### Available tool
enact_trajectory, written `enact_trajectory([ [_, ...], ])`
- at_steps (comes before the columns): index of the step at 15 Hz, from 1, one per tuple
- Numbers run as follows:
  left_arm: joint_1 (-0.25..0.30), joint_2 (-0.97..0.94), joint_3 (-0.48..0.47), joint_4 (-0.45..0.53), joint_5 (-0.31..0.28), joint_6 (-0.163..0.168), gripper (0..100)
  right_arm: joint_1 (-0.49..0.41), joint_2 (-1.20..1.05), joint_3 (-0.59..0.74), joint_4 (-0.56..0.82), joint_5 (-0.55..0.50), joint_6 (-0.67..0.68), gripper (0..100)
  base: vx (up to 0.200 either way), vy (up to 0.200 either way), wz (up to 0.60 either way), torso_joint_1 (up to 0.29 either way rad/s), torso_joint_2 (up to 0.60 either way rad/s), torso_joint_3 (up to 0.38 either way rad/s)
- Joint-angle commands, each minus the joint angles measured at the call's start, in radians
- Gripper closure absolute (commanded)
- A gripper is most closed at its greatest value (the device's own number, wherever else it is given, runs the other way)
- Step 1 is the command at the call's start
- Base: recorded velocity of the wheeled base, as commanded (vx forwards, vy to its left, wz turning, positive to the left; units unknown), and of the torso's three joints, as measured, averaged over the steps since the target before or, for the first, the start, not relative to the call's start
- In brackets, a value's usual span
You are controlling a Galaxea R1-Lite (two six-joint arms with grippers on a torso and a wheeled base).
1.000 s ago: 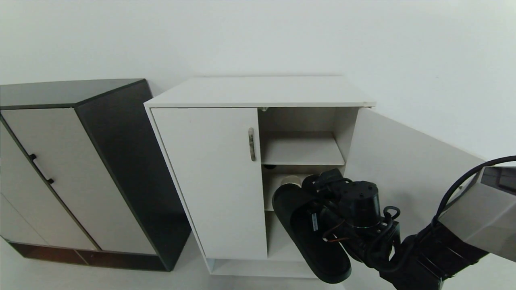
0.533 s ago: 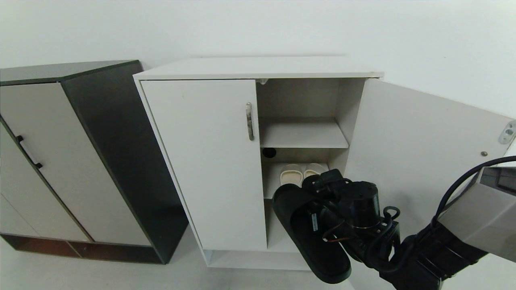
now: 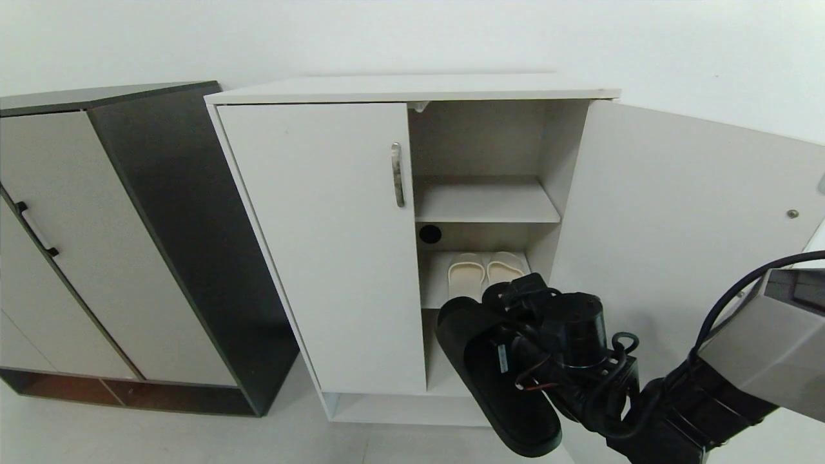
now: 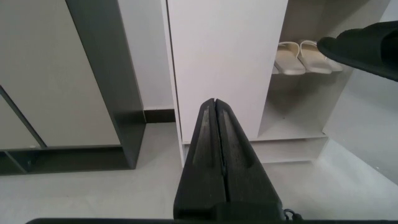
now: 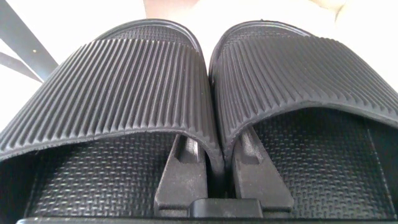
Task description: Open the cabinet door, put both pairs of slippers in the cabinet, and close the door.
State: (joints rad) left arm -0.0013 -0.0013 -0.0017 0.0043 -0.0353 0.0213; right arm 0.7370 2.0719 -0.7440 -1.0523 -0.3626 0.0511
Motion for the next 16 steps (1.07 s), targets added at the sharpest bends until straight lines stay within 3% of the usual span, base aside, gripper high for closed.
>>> enact_trajectory([
  [1, 0.0, 0.001, 0.0, 0.0, 0.0, 0.0, 100, 0.001, 0.004, -0.001, 0.0, -0.001, -0.002, 100, 0.0, 0.0, 0.0, 0.0, 0.0, 0.0],
  [5, 0.0, 0.001, 0.0, 0.0, 0.0, 0.0, 100, 0.019, 0.002, 0.0, -0.006, 0.002, -0.011, 100, 0.0, 0.0, 0.0, 0.0, 0.0, 0.0],
  [10, 0.0, 0.001, 0.0, -0.001, 0.0, 0.0, 100, 0.028, 0.05, 0.008, -0.135, 0.001, -0.05, 100, 0.0, 0.0, 0.0, 0.0, 0.0, 0.0],
  [12, 0.0, 0.001, 0.0, 0.0, 0.0, 0.0, 100, 0.061, 0.057, -0.046, -0.13, -0.016, -0.046, 100, 0.0, 0.0, 0.0, 0.0, 0.0, 0.0],
  [14, 0.0, 0.001, 0.0, 0.0, 0.0, 0.002, 100, 0.07, 0.053, -0.186, 0.041, -0.144, -0.02, 100, 0.0, 0.0, 0.0, 0.0, 0.0, 0.0],
  [16, 0.0, 0.001, 0.0, 0.0, 0.0, 0.002, 100, 0.081, 0.04, -0.354, 0.273, -0.262, 0.092, 100, 0.0, 0.0, 0.0, 0.0, 0.0, 0.0],
])
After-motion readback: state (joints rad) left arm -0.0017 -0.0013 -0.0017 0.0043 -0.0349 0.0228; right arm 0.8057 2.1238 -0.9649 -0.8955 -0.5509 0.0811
